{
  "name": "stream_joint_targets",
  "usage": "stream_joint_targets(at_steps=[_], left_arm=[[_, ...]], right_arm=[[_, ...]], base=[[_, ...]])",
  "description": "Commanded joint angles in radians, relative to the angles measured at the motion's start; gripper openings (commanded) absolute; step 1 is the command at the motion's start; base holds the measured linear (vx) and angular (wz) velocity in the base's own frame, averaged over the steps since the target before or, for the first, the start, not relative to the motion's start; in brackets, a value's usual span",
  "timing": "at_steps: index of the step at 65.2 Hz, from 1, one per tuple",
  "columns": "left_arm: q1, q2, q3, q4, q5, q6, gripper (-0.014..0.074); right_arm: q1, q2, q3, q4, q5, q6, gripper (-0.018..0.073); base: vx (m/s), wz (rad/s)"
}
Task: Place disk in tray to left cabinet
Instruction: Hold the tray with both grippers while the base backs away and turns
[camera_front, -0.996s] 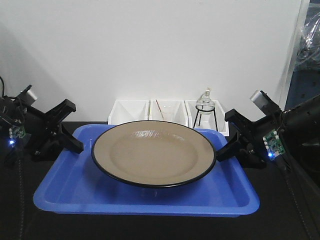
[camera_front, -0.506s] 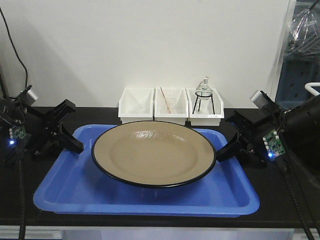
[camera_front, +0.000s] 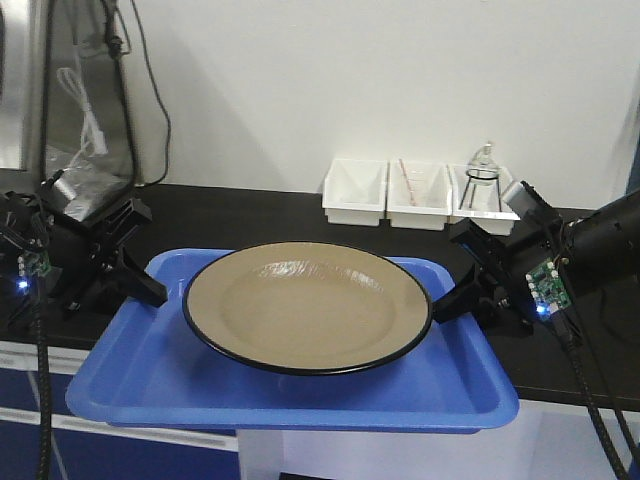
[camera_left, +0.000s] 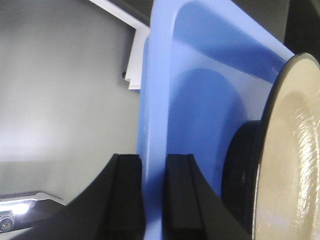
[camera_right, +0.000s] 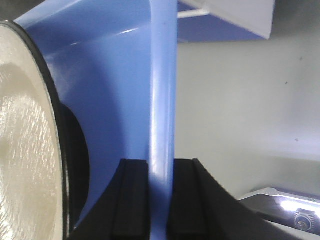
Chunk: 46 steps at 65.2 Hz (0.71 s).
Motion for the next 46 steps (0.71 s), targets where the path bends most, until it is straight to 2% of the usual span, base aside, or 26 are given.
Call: stream_joint_targets(at_steps=[1, 46], left_arm=[[-0.03, -0.057, -0.038, -0.206, -0.002, -0.022, -0.0003], [-0.03, -0.057, -0.038, -0.206, -0.001, -0.022, -0.0003]], right_arm=[[0.027, -0.055, -0.039, 0.228, -0.001, -0.003, -0.0006], [0.027, -0.055, -0.039, 0.228, -0.001, -0.003, -0.0006]], base=[[-0.22, 0.49], [-0.13, 0.55]])
